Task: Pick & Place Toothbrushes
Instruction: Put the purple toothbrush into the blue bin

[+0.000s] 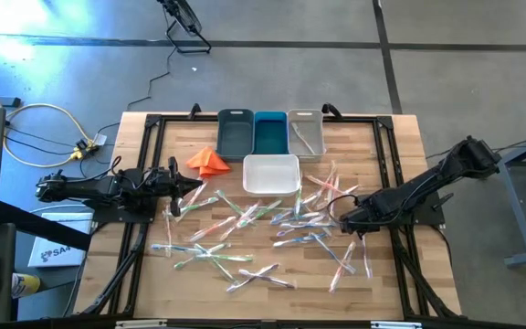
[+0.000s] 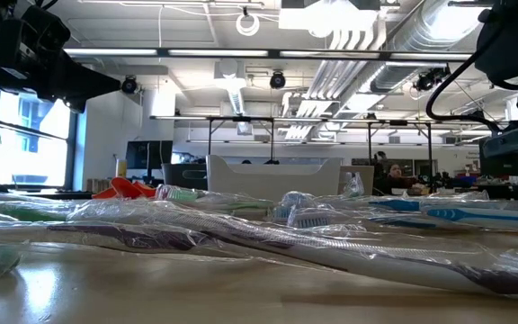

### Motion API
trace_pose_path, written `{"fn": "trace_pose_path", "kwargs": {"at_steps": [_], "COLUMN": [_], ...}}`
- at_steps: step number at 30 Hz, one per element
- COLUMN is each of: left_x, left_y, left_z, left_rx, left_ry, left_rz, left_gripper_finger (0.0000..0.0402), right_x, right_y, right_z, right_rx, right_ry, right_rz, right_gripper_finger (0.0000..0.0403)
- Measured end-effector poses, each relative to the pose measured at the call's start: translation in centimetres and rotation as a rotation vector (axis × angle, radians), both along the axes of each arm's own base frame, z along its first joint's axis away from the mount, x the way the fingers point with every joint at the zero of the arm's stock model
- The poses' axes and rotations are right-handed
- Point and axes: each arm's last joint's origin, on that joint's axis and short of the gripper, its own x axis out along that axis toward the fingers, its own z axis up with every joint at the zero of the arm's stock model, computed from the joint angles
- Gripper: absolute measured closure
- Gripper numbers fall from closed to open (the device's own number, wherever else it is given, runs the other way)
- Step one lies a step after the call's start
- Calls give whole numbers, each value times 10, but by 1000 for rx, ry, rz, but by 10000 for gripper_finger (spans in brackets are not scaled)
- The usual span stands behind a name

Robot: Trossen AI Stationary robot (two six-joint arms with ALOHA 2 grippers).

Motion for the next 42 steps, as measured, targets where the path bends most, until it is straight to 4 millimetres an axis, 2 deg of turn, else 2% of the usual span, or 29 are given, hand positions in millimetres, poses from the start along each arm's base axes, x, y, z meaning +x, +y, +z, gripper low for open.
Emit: {"fn": "trace_pose_path", "kwargs": {"at_steps": [3, 27, 42], "left_x": [0, 0, 0], "left_y": [0, 0, 0], "left_z": [0, 0, 0], "left_rx": [0, 0, 0], "left_ry": [0, 0, -1], "left_rz": [0, 0, 0], "left_gripper_finger": [402, 402, 402], "right_x": [0, -1, 9], "right_y": [0, -1, -16], "right_z": [0, 2, 42], "right_rx": [0, -15, -215], "right_ry": [0, -27, -311], "right_rz": [0, 52, 132], "right_gripper_finger": [387, 385, 385]}}
